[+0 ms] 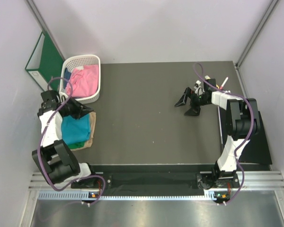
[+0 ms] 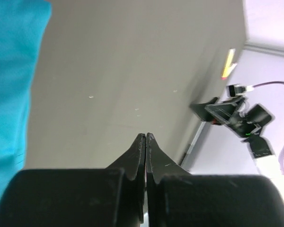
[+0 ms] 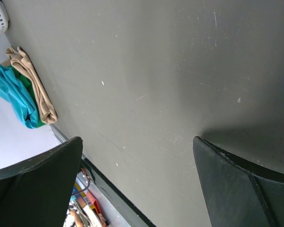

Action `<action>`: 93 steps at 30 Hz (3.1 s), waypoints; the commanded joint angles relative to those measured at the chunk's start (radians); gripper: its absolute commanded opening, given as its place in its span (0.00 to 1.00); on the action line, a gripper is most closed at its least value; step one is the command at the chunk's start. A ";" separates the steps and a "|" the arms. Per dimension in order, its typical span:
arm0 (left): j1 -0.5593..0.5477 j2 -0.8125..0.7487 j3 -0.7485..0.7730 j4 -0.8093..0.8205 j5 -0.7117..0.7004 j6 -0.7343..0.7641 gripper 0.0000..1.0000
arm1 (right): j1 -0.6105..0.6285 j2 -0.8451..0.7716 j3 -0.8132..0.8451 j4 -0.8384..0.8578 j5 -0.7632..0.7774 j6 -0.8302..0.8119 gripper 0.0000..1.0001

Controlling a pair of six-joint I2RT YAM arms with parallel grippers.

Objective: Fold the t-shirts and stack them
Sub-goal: Smooth out wrinkles on the folded tshirt

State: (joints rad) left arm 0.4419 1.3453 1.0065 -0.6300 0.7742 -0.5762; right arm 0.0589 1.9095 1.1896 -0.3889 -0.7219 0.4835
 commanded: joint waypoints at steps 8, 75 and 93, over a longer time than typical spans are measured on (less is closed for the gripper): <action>0.030 0.069 -0.083 0.050 0.017 -0.014 0.00 | 0.012 0.002 0.030 0.022 -0.019 0.003 0.99; -0.230 0.101 0.286 -0.037 -0.283 0.190 0.59 | 0.013 0.003 0.088 -0.028 0.096 -0.014 1.00; -0.571 0.765 0.937 -0.333 -0.608 0.337 0.99 | 0.021 -0.105 0.271 -0.235 0.867 -0.227 1.00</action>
State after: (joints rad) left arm -0.1406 2.0670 1.8736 -0.8886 0.2405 -0.2760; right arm 0.0639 1.8946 1.4029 -0.6109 -0.1371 0.3309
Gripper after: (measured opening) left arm 0.985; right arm 0.995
